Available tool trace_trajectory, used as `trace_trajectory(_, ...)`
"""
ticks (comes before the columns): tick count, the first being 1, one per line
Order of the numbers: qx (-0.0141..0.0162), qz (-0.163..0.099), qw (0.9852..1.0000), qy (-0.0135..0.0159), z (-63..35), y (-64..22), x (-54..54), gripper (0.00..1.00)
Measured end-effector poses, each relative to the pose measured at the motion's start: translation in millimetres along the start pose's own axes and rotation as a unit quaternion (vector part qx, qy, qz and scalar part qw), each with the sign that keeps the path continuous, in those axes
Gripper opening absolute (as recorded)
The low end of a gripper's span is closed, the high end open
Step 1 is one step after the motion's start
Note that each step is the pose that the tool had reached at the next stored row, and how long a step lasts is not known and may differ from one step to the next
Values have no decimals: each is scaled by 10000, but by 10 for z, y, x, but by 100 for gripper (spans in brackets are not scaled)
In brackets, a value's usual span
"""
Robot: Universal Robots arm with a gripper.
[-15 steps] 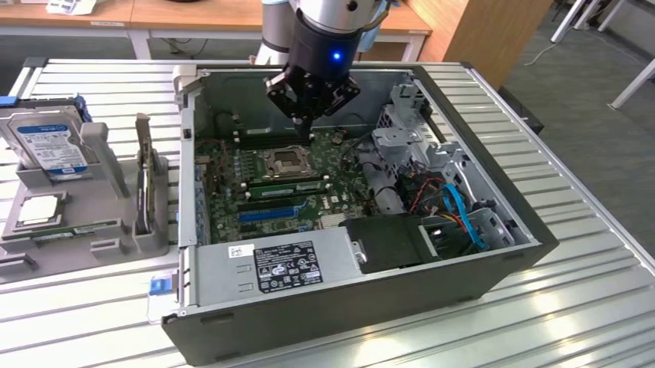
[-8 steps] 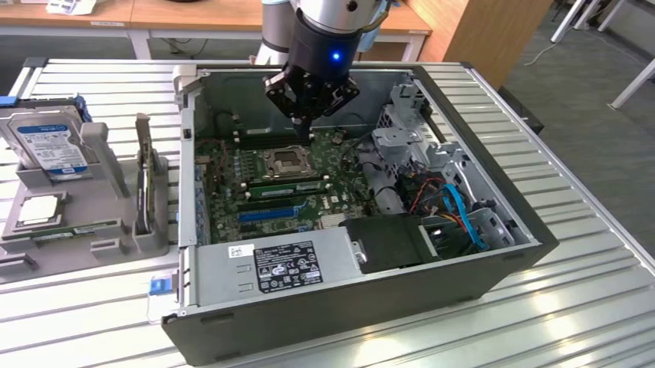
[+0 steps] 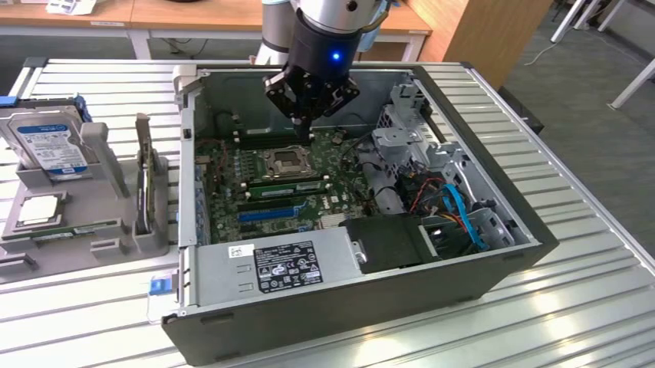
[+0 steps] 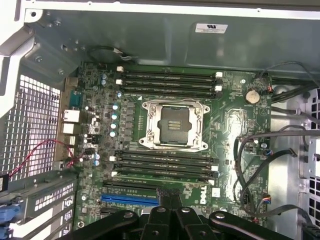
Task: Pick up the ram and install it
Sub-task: 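Press down the ram until it locks into place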
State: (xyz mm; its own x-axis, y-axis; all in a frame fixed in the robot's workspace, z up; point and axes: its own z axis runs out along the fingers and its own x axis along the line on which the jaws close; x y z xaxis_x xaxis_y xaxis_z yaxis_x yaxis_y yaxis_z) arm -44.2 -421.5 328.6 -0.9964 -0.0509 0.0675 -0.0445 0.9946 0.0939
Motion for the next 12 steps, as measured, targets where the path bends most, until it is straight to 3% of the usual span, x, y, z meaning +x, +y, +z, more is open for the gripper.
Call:
trace_trajectory(3, 49, 8, 10000, 8, 0, 0, -1, 10)
trace_trajectory(7, 144, 17, 9999, 17, 0, 0, -1, 10)
trace_trajectory(12, 142, 167, 9998, 9, -1, 0, -1, 10)
